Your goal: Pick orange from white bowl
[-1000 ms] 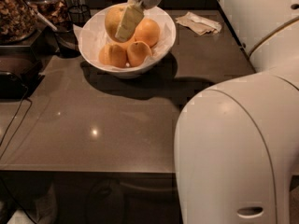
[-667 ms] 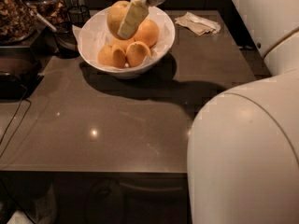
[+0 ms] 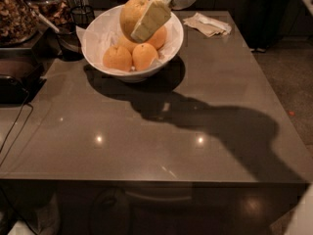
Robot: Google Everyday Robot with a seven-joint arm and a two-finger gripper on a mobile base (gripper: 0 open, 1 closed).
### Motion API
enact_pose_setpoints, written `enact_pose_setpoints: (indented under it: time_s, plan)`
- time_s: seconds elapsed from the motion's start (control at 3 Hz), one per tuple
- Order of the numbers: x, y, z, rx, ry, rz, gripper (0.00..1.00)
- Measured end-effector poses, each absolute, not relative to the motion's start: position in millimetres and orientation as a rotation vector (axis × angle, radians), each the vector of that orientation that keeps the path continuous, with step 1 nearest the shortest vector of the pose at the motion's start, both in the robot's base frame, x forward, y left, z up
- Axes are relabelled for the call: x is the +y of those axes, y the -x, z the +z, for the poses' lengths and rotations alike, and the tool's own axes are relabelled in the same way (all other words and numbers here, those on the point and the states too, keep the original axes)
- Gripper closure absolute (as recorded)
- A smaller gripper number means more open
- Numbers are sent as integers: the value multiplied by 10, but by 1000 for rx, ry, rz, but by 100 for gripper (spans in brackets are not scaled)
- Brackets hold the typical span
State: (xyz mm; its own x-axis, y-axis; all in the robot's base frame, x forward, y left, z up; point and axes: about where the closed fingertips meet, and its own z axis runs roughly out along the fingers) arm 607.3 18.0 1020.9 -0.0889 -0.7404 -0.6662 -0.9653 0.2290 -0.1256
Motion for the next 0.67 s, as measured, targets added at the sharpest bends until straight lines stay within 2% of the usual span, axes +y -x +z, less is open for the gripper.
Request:
enact_pose_setpoints:
  time_s: [0.67]
  plan:
    - [145,-5568,10219,1917,1484,480,100]
